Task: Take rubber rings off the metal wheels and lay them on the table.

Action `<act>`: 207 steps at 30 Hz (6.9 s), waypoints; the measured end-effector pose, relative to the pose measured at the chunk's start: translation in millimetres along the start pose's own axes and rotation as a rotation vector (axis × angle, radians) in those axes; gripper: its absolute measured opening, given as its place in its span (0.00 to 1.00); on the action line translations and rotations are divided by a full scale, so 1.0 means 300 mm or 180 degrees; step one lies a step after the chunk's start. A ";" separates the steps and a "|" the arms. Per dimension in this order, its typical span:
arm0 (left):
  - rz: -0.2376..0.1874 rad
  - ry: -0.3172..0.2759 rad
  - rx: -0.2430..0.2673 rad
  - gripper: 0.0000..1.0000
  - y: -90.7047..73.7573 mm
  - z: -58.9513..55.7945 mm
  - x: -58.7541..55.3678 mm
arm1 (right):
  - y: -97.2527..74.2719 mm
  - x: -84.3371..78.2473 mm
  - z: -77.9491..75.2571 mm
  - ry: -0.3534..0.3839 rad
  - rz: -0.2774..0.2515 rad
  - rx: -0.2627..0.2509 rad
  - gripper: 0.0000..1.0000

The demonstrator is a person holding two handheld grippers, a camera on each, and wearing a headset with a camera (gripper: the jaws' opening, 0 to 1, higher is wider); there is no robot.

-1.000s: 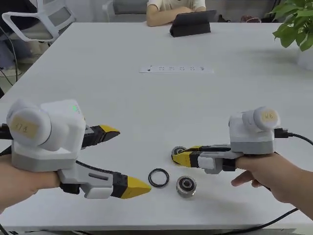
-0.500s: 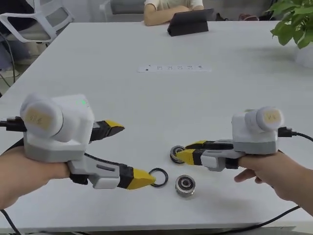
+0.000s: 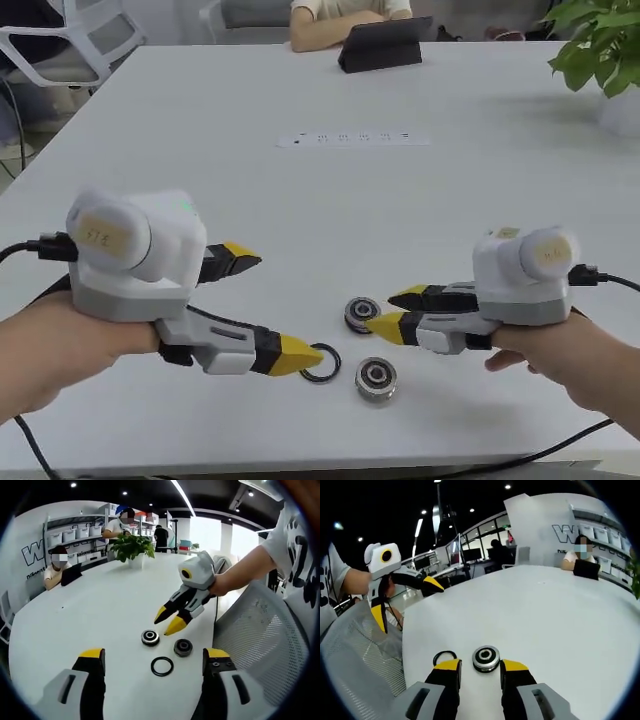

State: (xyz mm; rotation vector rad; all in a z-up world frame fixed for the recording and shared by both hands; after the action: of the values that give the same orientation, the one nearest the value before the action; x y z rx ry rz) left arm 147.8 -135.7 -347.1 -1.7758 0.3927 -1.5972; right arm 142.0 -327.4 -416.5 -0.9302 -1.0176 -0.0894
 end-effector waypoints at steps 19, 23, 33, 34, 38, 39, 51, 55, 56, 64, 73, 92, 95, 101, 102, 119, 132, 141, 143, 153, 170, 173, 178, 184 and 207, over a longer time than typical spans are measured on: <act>0.0087 0.0015 -0.0013 0.69 0.067 0.031 -0.007 | 0.016 -0.037 -0.021 -0.0249 0.0135 -0.0114 0.25; 0.0101 0.0016 -0.0018 0.67 0.087 0.036 -0.006 | 0.022 -0.040 -0.019 -0.0274 0.0140 -0.0114 0.25; 0.0123 0.0001 -0.0045 0.61 0.131 0.044 -0.007 | 0.036 -0.044 -0.022 -0.0310 0.0162 -0.0117 0.23; 0.0129 0.0002 -0.0053 0.61 0.135 0.042 -0.008 | 0.038 -0.044 -0.021 -0.0301 0.0162 -0.0115 0.23; 0.0154 0.0030 -0.0071 0.59 0.150 0.038 -0.013 | 0.042 -0.042 -0.019 -0.0295 0.0156 -0.0107 0.22; 0.0156 0.0027 -0.0072 0.58 0.152 0.039 -0.013 | 0.044 -0.042 -0.019 -0.0294 0.0155 -0.0104 0.22; 0.0196 0.0022 -0.0081 0.51 0.193 0.039 -0.025 | 0.055 -0.048 -0.025 -0.0234 0.0161 -0.0109 0.19; 0.0202 0.0031 -0.0080 0.49 0.209 0.043 -0.021 | 0.058 -0.050 -0.026 -0.0218 0.0150 -0.0109 0.19; 0.0200 0.0026 -0.0081 0.49 0.213 0.044 -0.019 | 0.058 -0.050 -0.025 -0.0219 0.0150 -0.0106 0.19; 0.0225 0.0057 -0.0105 0.43 0.245 0.042 -0.011 | 0.059 -0.053 -0.028 -0.0192 0.0142 -0.0104 0.18; 0.0241 0.0072 -0.0135 0.38 0.273 0.035 -0.002 | 0.064 -0.055 -0.025 -0.0205 0.0147 -0.0078 0.15; 0.0287 0.0105 -0.0190 0.25 0.334 0.033 0.025 | 0.064 -0.059 -0.031 -0.0138 0.0149 -0.0083 0.12; 0.0288 0.0123 -0.0202 0.24 0.343 0.027 0.030 | 0.065 -0.059 -0.031 -0.0139 0.0146 -0.0085 0.12; 0.0325 0.0153 -0.0205 0.21 0.360 0.021 0.030 | 0.066 -0.061 -0.033 -0.0130 0.0137 -0.0084 0.12; 0.0333 0.0156 -0.0204 0.20 0.361 0.021 0.029 | 0.066 -0.061 -0.033 -0.0127 0.0134 -0.0084 0.12; 0.0391 0.0224 -0.0151 0.12 0.388 0.032 0.035 | 0.065 -0.063 -0.036 -0.0111 0.0124 -0.0090 0.12; 0.0390 0.0152 -0.0080 0.08 0.400 0.036 0.044 | 0.067 -0.060 -0.040 -0.0072 0.0094 -0.0066 0.12; 0.0389 0.0114 -0.0065 0.07 0.404 0.037 0.045 | 0.066 -0.059 -0.047 -0.0082 0.0089 -0.0009 0.12; 0.0384 0.0080 -0.0052 0.07 0.406 0.038 0.046 | 0.065 -0.058 -0.053 -0.0010 0.0082 0.0039 0.11; 0.0379 0.0059 -0.0012 0.07 0.405 0.032 0.045 | 0.064 -0.063 -0.045 -0.0008 0.0079 0.0006 0.07; 0.0363 0.0068 0.0006 0.07 0.409 0.024 0.049 | 0.055 -0.078 -0.064 0.0528 -0.0027 0.0003 0.00; 0.0361 0.0077 0.0003 0.07 0.411 0.022 0.050 | 0.055 -0.080 -0.064 0.0583 -0.0047 0.0006 0.00; 0.0361 0.0078 0.0010 0.07 0.411 0.021 0.050 | 0.049 -0.082 -0.064 0.0725 -0.0082 0.0044 0.00; 0.0358 0.0074 0.0013 0.07 0.412 0.020 0.050 | 0.044 -0.083 -0.065 0.0829 -0.0127 0.0066 0.00; 0.0381 0.0097 0.0016 0.07 0.414 0.016 0.053 | 0.025 -0.057 -0.067 0.1068 -0.0361 0.0117 0.00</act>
State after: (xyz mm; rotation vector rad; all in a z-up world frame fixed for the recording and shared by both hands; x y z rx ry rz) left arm 183.7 -232.0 -418.6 -1.6936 0.4995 -1.5413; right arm 149.8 -342.6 -438.1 -0.7916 -0.7564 -0.3107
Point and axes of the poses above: the centre of the closed fingertips' face, and the gripper's own axes: y roughly forward along the fingers, z roughly to its left, x roughly out of its top, the point moved 7 cm from there along -y, roughly backward along the fingers, and after that the axes turned 10 degrees about z, right-handed, at the moved point
